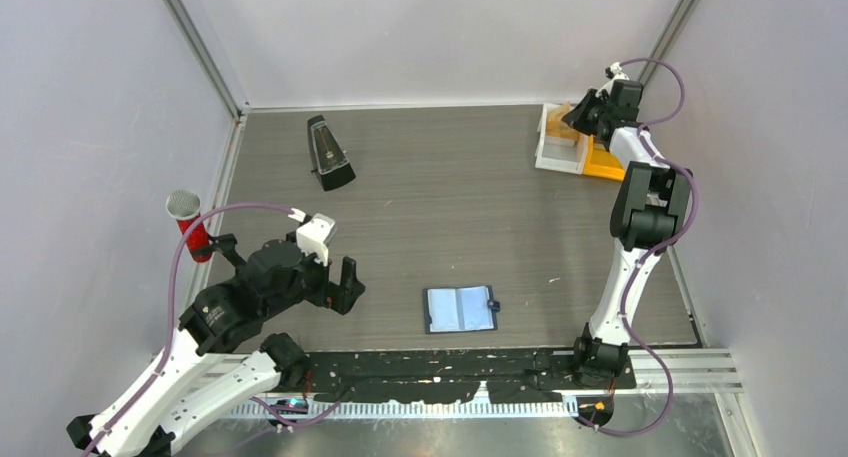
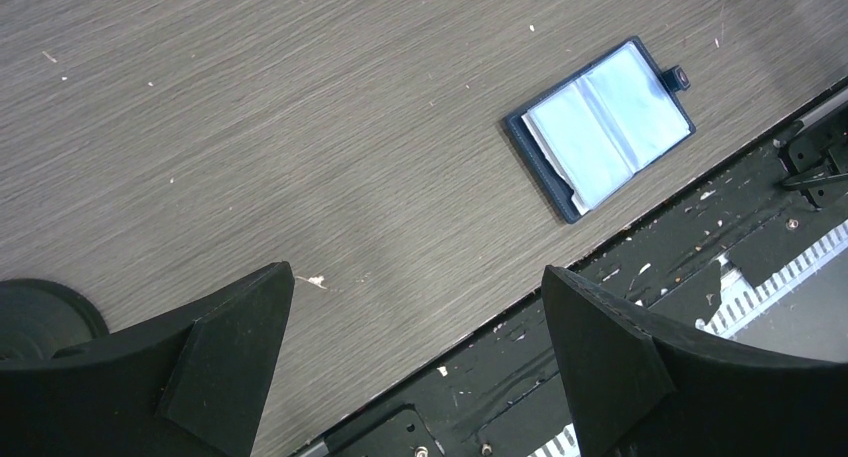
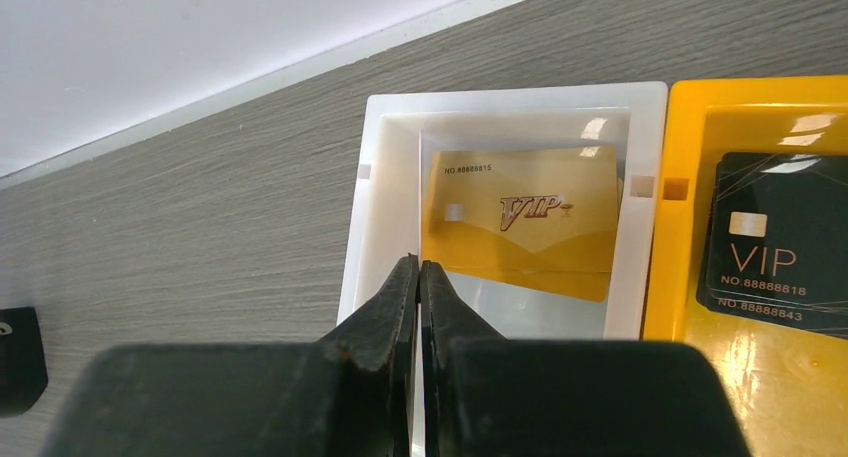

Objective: Take the credit cards out of the card holder
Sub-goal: Place the credit card in the storage box.

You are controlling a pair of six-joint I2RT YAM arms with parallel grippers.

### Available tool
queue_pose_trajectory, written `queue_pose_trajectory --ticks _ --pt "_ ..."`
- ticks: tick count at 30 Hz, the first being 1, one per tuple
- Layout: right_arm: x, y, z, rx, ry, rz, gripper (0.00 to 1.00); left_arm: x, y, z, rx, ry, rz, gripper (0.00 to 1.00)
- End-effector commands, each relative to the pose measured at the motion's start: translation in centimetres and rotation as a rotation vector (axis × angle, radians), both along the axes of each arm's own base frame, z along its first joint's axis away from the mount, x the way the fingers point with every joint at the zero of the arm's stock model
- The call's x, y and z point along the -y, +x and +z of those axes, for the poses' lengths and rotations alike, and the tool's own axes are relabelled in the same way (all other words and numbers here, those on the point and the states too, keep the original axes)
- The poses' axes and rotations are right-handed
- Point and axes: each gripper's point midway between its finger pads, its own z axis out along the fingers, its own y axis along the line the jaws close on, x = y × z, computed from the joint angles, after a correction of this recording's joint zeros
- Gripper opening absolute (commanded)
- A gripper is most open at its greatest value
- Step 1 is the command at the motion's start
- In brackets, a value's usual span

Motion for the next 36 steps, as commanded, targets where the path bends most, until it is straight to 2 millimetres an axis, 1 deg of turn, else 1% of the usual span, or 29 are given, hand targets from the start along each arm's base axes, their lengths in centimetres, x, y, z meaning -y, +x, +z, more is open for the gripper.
queue_pose_trajectory --ticks 1,2,3,12,16,20,26,29,30,31,36 --pt "0.0 1.0 2.3 0.033 0.011 0.026 0.08 0.2 0.6 0.6 0.043 -0.009 0.001 0.99" --pt "0.0 1.1 2.4 0.031 0.013 0.027 0.08 0.2 0.7 0.6 0.042 -0.008 0.003 0.99" --pt "-0.1 0.9 2.0 0.015 0.019 0.027 0.08 0.2 0.7 0.6 0.041 -0.006 0.003 0.99" --pt "0.0 1.4 1.4 -0.013 0.033 0.036 0.10 0.3 0.8 0.3 0.030 0.002 0.005 0.99" --pt "0.2 1.5 1.1 -0.020 0.031 0.030 0.14 0.3 0.8 0.2 0.021 0.007 0.008 0.99" --pt "0.9 1.7 0.7 -0.031 0.012 -0.005 0.18 0.2 0.9 0.1 0.021 0.009 0.016 0.99" --pt "1.6 2.0 1.1 -0.031 0.001 -0.054 0.22 0.1 0.8 0.2 0.022 0.000 0.022 0.99" --pt "1.9 1.6 1.6 -0.038 -0.009 -0.075 0.25 0.1 0.8 0.3 0.022 -0.002 0.026 0.99" --pt "2.1 1.4 1.3 -0.047 -0.016 -0.090 0.26 0.1 0.8 0.4 0.022 -0.004 0.027 0.99" --pt "2.2 1.3 1.7 -0.041 -0.022 -0.096 0.26 0.1 0.7 0.3 0.020 -0.006 0.027 0.99" --pt "2.7 0.9 1.8 -0.049 -0.042 -0.117 0.30 0.1 0.6 0.5 0.019 -0.019 0.028 0.99"
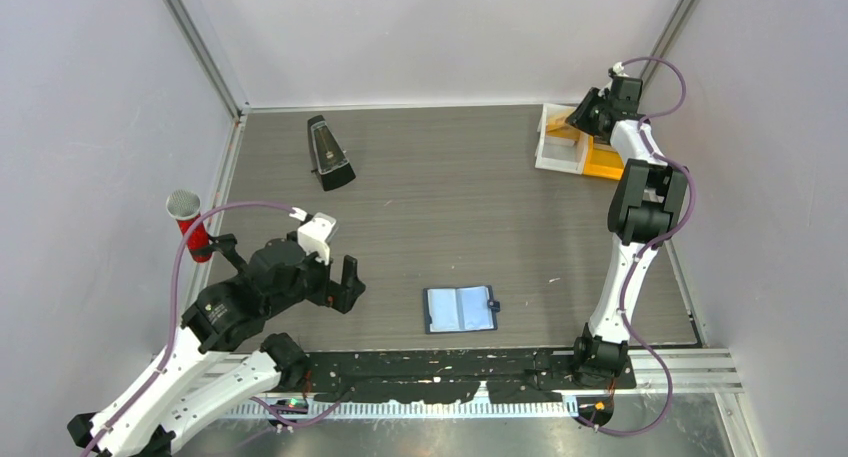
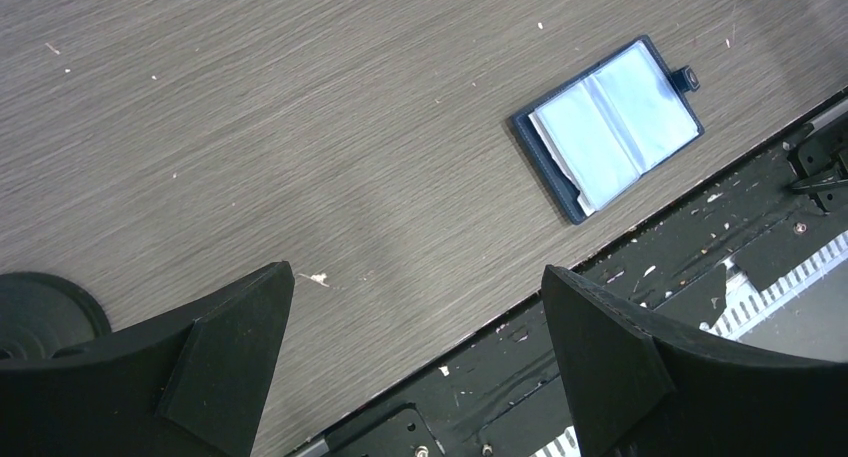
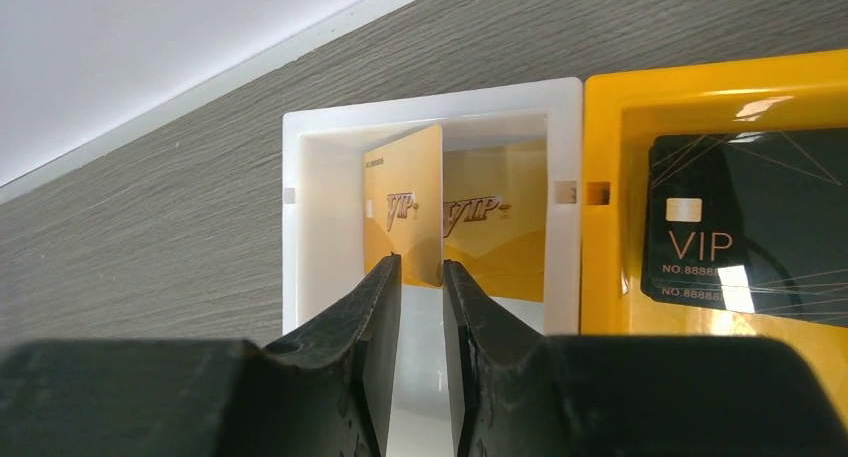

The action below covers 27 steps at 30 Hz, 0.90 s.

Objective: Take the credit cards out of the card holder
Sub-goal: Place the credit card in the storage box.

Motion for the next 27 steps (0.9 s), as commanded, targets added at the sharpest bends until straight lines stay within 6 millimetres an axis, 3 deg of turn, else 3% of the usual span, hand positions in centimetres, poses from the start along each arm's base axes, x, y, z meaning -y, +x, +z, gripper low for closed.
queue_pose_trajectory --ticks 1,14,19,24,27 --pt "1.0 0.0 3.7 0.058 -0.042 -0.045 0.30 0.0 0.4 0.9 0.035 -0.031 0.019 0.99" --pt "1.5 -0.2 5.9 0.077 -0.073 -0.110 0.32 -0.5 0.2 1.0 0.050 -0.039 0.034 0.99" --pt "1.4 -0.5 7.5 0.077 -0.080 -0.140 0.40 -0.5 0.1 1.4 0.064 -0.050 0.024 0.99" --pt "-0.5 -1.8 9.7 0.087 -0.103 -0.115 0.47 -0.5 0.0 1.8 0.083 -0.061 0.011 0.99" --pt "-2.1 -3.5 10.9 0.089 -0.108 -0.087 0.48 -0.3 0.0 2.1 0.096 -0.071 0.005 0.99"
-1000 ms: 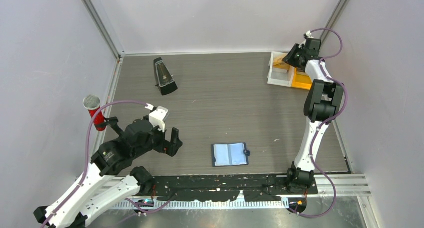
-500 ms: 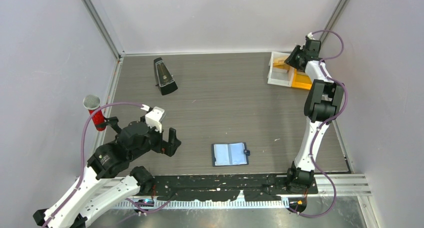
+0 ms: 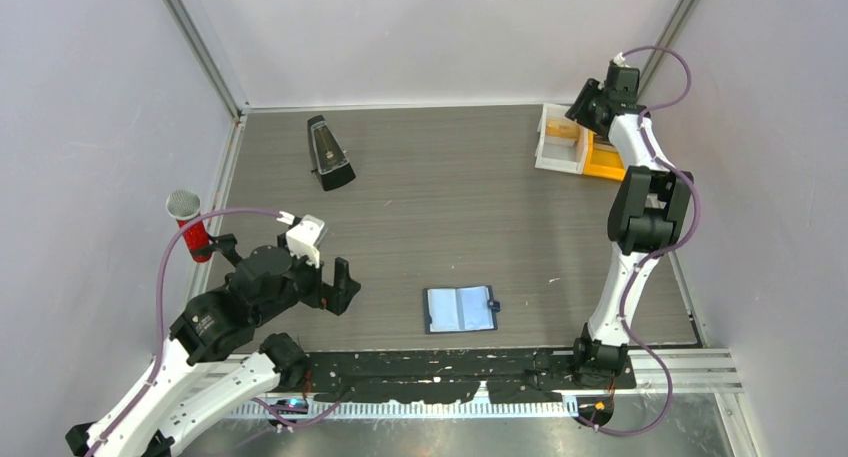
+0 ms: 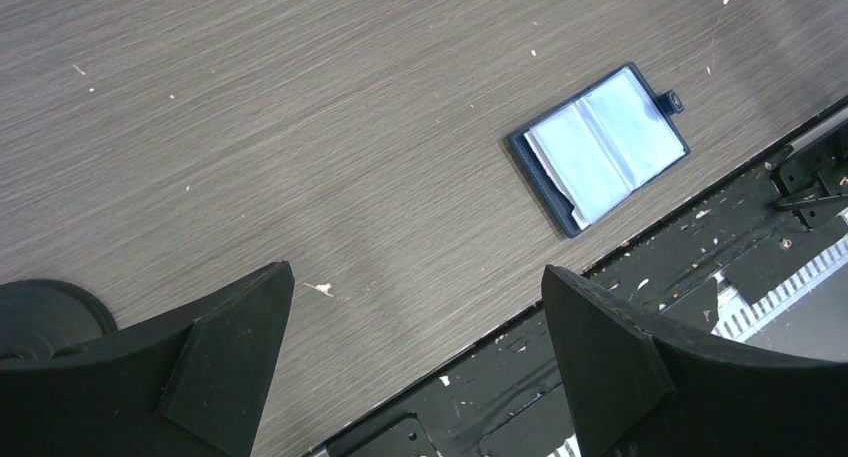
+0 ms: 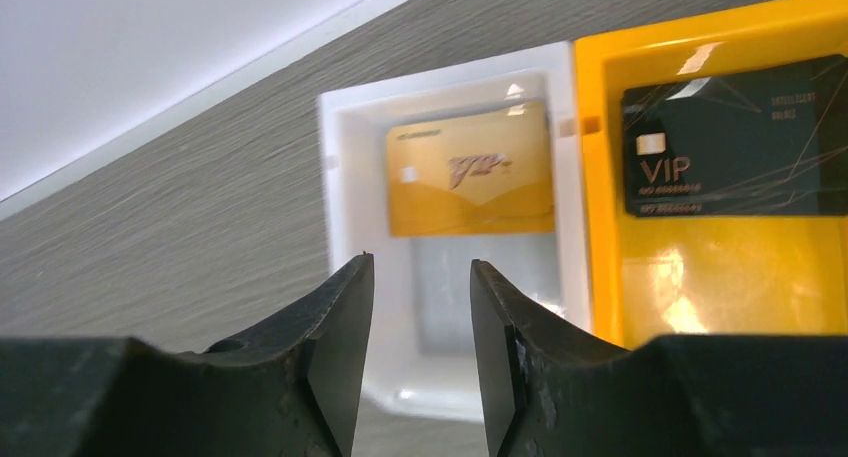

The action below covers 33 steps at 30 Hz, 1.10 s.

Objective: Take the credit cards out of the card holder
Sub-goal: Place the credit card in the storage box, then reset both arms

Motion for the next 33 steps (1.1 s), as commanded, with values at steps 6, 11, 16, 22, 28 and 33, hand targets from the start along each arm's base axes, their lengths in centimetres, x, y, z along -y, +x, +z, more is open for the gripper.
queue_pose_trajectory --ticks 6,11,16,22,28,33 --pt "-7.4 -7.6 9.9 0.114 -0.057 0.130 0.65 0.5 0.1 1.6 0.061 -0.066 -0.014 0.99" --pt "-12.6 -15.3 9.1 0.102 -0.123 0.267 0.93 0.9 -0.1 3.0 0.099 -0.143 -0.027 0.99" --pt "-14.8 -24.0 11.1 0.196 -0.184 0.356 0.96 1.7 -0.1 4.5 0.135 -0.283 -0.009 0.99" --pt "-15.7 -33.2 11.1 0.302 -0.114 0.463 0.96 2.4 0.1 5.0 0.160 -0.421 0.014 0.99" --pt "-17.3 -39.6 12.6 0.364 0.025 0.590 0.95 2.1 0.3 4.5 0.160 -0.475 0.060 0.99" --pt "-18.5 -42.6 12.2 0.385 0.148 0.639 0.95 1.8 0.4 4.0 0.154 -0.483 0.087 0.99"
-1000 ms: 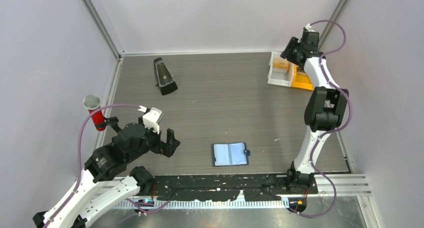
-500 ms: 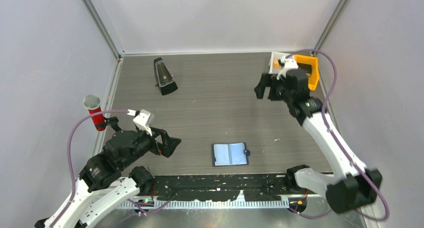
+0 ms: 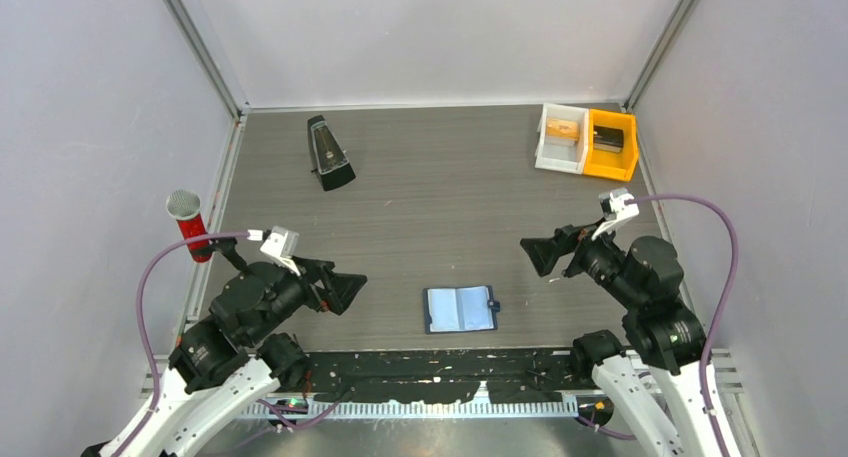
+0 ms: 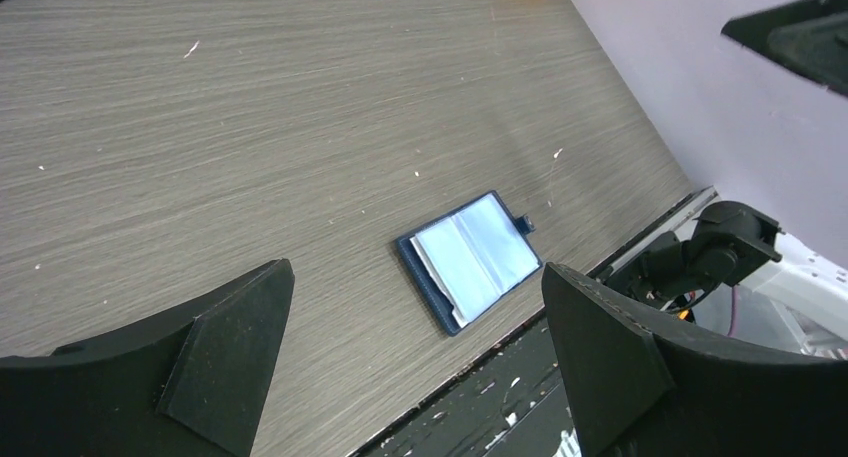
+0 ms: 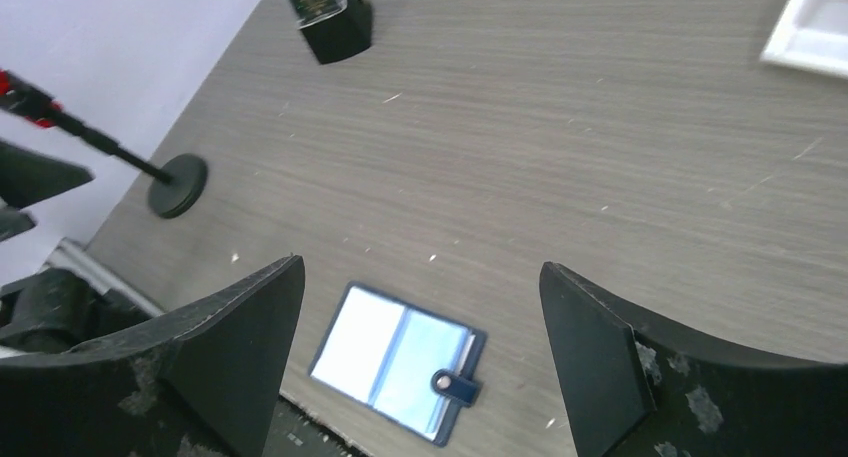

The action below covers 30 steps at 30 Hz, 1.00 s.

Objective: Take the credit cards out of the card holder
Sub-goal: Reset both arms

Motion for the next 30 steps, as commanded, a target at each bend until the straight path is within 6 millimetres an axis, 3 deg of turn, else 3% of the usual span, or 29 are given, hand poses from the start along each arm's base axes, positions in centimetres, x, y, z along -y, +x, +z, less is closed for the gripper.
queue_pose_trajectory --ticks 1,8,22,30 --pt "-1.8 -3.1 -1.6 -0.065 0.093 0.116 0.95 0.0 0.6 1.3 0.026 -0.074 0.039 0.99" --pt "-1.7 -4.5 -4.5 -0.093 0.090 0.132 0.95 -0.3 0.3 0.9 -0.002 -0.069 0.048 0.99" --pt "-1.9 -4.3 -3.8 -0.031 0.092 0.150 0.96 0.5 0.2 0.4 -0.037 -0.063 0.021 0.99" --pt "-2.3 -3.9 -2.2 0.014 0.104 0.170 0.96 0.5 0.5 0.3 -0.035 -0.070 0.033 0.99"
